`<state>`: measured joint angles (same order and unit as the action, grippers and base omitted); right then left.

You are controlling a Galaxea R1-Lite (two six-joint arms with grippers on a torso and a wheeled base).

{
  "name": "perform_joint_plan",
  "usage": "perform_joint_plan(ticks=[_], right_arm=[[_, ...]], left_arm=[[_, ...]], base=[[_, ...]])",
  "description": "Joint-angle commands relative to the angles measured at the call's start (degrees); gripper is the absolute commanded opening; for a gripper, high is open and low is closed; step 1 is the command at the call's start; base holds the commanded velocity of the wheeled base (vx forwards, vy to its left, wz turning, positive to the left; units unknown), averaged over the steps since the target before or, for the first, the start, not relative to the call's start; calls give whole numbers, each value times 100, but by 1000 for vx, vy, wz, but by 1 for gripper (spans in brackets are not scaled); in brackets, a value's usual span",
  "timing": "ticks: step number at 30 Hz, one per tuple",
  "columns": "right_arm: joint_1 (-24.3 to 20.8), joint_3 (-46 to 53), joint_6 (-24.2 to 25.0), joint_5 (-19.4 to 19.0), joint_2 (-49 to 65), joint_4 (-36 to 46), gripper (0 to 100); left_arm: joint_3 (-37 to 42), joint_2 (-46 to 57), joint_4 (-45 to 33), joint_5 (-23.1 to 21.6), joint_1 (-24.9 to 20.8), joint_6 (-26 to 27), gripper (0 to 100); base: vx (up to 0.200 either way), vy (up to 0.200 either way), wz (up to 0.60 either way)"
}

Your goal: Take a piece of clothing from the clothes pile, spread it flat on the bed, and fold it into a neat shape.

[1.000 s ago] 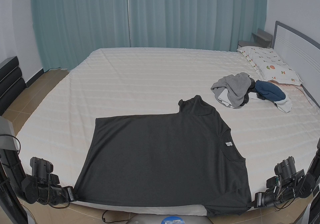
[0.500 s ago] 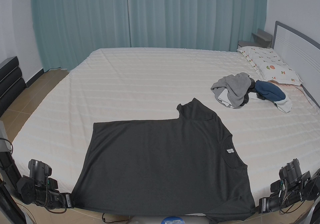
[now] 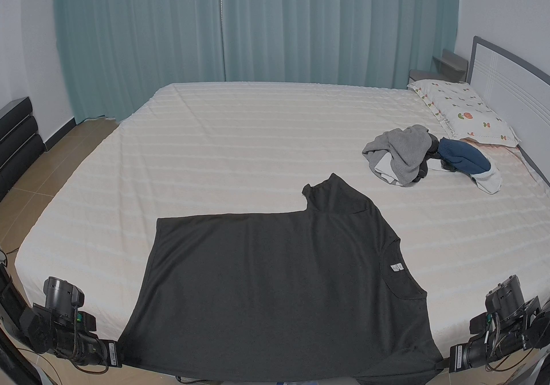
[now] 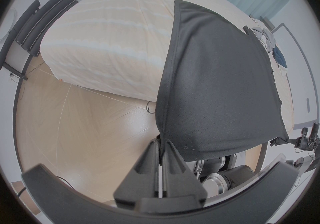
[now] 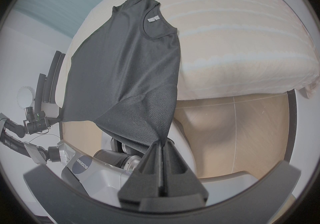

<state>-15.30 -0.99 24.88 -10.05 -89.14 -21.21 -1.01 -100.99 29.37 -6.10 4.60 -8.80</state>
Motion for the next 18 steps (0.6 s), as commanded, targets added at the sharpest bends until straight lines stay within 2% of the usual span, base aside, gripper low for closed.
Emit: perform_joint_plan(ticks=[1, 11, 15, 18], right_arm=[[27, -7, 26, 3, 283, -32, 0], [493, -991, 43, 3, 344, -15, 0], [651, -1264, 43, 46, 371, 12, 0], [660, -1316, 43, 55, 362, 3, 0]], left_arm=[[-57, 88, 25, 3, 24, -34, 0], [-532, 606, 763, -32, -3, -1097, 0], [-822, 624, 781, -41, -73, -1704, 0], [-866, 606, 746, -67, -90, -1836, 0]], base=[[0, 0, 0], [0, 0, 0], [0, 0, 0], [0, 0, 0]])
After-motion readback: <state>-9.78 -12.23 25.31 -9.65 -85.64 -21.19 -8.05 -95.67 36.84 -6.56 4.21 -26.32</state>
